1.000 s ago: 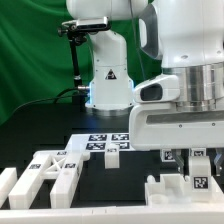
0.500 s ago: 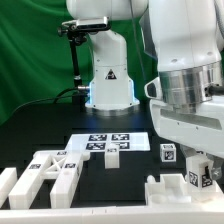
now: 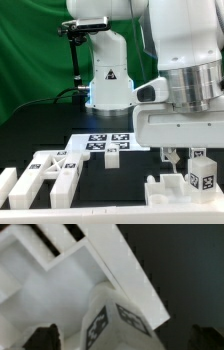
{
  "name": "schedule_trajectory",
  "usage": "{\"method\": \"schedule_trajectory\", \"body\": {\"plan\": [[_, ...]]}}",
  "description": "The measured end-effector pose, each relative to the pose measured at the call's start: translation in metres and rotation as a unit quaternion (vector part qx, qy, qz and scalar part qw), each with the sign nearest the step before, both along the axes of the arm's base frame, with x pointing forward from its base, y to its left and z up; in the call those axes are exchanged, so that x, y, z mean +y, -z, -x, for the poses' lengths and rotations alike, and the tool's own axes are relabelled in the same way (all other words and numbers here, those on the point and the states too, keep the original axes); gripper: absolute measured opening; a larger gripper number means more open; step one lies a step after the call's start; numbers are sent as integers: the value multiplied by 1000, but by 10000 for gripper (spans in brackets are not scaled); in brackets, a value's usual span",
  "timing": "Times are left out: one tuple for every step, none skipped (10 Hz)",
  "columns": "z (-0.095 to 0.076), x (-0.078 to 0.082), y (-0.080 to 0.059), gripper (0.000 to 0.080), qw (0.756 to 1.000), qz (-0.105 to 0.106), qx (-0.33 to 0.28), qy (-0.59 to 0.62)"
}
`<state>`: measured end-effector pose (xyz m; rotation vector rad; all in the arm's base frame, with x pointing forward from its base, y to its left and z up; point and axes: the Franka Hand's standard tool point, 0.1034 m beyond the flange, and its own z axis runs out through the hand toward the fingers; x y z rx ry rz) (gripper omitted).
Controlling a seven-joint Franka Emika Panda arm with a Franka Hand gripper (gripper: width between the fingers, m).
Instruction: Assemble chair
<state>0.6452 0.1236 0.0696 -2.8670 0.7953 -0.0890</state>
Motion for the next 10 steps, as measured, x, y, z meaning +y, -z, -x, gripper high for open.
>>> {"method": "schedule_trajectory", "body": {"plan": [[3,6,2,649,997,5,-9,-70],[3,5,2,649,996,7,-11,-89],[3,2,2,649,987,18,-20,-157],[3,2,3,649,980,24,-25,-198],[0,3,-1,649,941,55,-33,-332],[-6,7,-7,649,899,77,-47,-429],[-5,6,-6,649,902,76,-47,-423],[-5,6,-6,529,907,75,-46,-411],[-6,6,-6,390,907,76,-46,-411],[-6,3,-6,293,924,73,-41,-373]]}}
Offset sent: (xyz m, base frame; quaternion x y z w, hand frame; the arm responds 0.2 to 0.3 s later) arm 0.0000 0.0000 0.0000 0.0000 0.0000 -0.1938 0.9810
